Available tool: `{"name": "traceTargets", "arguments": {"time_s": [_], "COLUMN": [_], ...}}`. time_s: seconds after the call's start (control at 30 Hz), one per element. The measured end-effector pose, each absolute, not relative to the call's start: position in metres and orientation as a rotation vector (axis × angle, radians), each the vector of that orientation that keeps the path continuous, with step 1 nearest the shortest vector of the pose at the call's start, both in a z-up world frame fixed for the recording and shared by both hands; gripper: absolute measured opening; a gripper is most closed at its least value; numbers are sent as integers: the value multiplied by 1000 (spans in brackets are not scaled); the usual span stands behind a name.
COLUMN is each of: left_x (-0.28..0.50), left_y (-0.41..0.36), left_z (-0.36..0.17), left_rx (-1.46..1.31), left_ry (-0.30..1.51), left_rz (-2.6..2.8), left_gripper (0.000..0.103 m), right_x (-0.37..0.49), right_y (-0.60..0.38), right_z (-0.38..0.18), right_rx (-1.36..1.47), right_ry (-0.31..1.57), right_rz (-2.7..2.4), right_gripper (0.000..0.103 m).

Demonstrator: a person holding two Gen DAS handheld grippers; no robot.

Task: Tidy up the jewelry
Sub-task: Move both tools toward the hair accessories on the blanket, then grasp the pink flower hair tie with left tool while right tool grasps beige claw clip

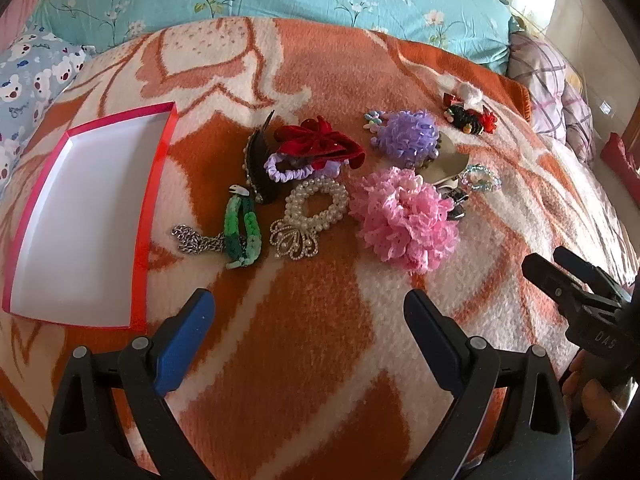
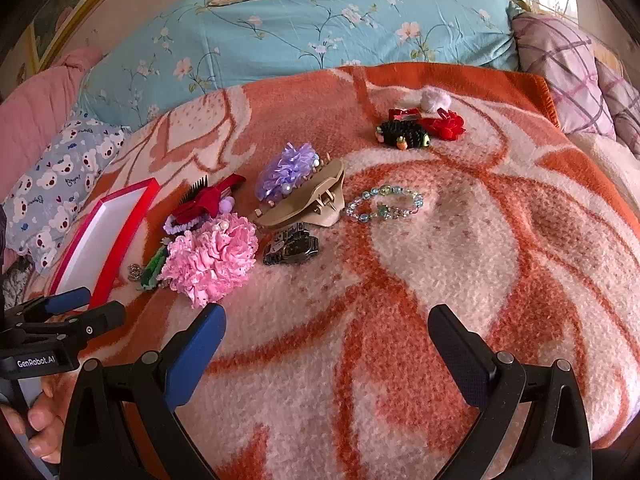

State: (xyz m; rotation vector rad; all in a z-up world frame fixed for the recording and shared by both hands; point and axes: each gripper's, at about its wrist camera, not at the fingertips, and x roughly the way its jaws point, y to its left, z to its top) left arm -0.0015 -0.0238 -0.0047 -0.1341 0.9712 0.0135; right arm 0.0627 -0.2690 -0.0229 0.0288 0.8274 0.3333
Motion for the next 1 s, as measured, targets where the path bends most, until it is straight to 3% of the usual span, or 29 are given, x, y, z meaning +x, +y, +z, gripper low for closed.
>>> {"name": "traceTargets", "arguments": {"time_s": [0.53, 0.87, 1.0], "left_x": [38, 67, 75], "left_y": [-28, -43, -46], "left_z": [-1, -12, -17], "left_rx": [-232, -282, -278], "left_ry": [996, 1040, 1046], "left_rz": [-91, -172, -183], "left_gripper": [97, 97, 96], "right_x": [112, 153, 169], "right_y": [-306, -291, -270], "right_z": [-20, -11, -15], "right_rx": [243, 279, 287], "right_ry": [847, 863, 895], "right_rz": [329, 368, 419], "right_gripper": [100, 88, 63]}}
